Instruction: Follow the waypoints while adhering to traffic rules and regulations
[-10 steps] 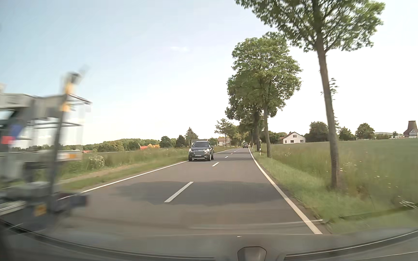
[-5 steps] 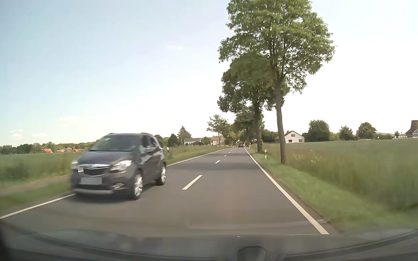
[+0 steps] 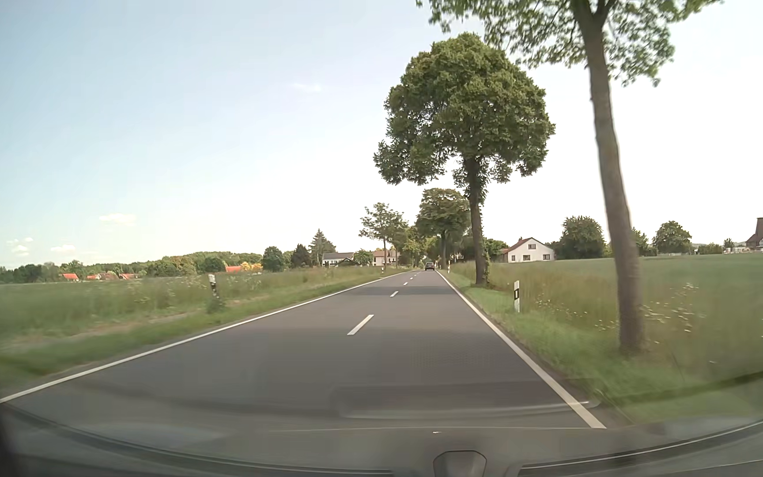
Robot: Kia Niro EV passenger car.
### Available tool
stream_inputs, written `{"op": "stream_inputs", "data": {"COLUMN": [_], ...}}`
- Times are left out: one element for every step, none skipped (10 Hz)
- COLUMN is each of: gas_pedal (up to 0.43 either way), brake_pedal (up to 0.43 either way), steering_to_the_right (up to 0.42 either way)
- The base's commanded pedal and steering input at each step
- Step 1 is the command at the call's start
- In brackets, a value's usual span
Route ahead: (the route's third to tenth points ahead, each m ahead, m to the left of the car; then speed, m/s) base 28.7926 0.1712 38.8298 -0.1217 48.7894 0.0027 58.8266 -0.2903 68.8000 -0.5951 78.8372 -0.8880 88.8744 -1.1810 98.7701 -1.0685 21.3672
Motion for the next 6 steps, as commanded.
{"op": "stream_inputs", "data": {"gas_pedal": [0.449, 0.449, 0.449, 0.449, 0.441, 0.441], "brake_pedal": [0.006, 0.006, 0.006, 0.006, 0.006, 0.006], "steering_to_the_right": [0.007, 0.007, 0.007, 0.007, 0.006, 0.006]}}
